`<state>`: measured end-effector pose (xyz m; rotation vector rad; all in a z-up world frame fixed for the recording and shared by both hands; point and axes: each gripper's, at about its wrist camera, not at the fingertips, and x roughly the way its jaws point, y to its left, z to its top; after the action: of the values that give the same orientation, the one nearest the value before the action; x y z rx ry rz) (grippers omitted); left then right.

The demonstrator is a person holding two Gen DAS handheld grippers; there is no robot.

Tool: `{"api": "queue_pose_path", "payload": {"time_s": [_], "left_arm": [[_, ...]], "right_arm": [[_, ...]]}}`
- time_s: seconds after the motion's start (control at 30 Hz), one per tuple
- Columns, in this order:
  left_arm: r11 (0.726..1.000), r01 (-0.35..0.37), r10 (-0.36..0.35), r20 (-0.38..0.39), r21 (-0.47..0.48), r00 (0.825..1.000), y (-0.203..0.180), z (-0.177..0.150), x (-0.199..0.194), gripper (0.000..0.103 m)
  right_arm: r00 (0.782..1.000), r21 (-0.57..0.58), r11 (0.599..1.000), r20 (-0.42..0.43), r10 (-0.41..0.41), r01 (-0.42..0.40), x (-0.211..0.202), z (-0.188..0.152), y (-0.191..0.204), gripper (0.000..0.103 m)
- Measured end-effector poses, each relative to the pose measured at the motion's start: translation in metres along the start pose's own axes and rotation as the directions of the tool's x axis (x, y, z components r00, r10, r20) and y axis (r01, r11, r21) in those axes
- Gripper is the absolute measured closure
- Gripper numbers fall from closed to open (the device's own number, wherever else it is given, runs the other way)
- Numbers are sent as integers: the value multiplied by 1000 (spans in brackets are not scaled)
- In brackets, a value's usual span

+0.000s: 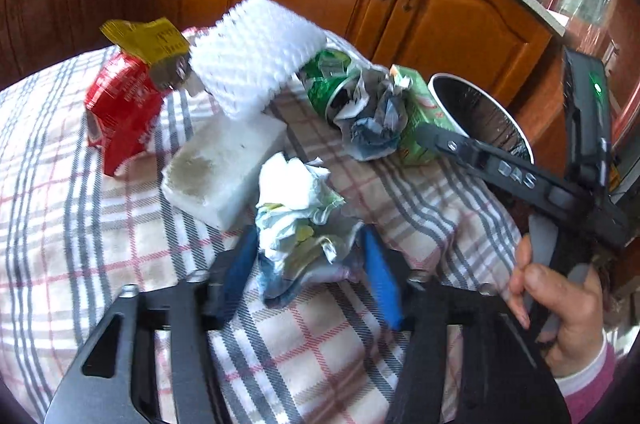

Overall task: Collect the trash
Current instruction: 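Grasp crumpled white paper with the left tool while the right tool grasps the green juice carton, then carry the paper in the left tool over the bin while the right tool carries the juice carton there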

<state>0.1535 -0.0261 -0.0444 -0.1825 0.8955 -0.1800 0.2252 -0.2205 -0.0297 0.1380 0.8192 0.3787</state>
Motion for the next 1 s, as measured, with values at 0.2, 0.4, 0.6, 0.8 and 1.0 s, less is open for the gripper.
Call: {"api": "queue_pose_path", "payload": {"time_s": [0.2,0.4,0.6,0.8,1.0], "left_arm": [[999,43,-43,9,13,999,-5,-2,0,63],[995,96,-96,18,40,995,-23,2,-4,64],[989,134,-135,15,63,991,-42,10,-2,65],[981,159,-162,24,110,986,-65,21,-2,65],[972,184,-188,14,147,982,-89,31,4,65]], "right_arm": [[1000,-1,1000,-1,-3,3,6,-1,1,70],[999,37,999,44,1,-3,-27,-12,-9,71],[996,64,998,87,-11,5,-62,-21,-21,71],[990,82,996,133,-34,23,-88,-20,-35,71],[986,110,993,152,-69,52,-101,-20,-55,71]]}}
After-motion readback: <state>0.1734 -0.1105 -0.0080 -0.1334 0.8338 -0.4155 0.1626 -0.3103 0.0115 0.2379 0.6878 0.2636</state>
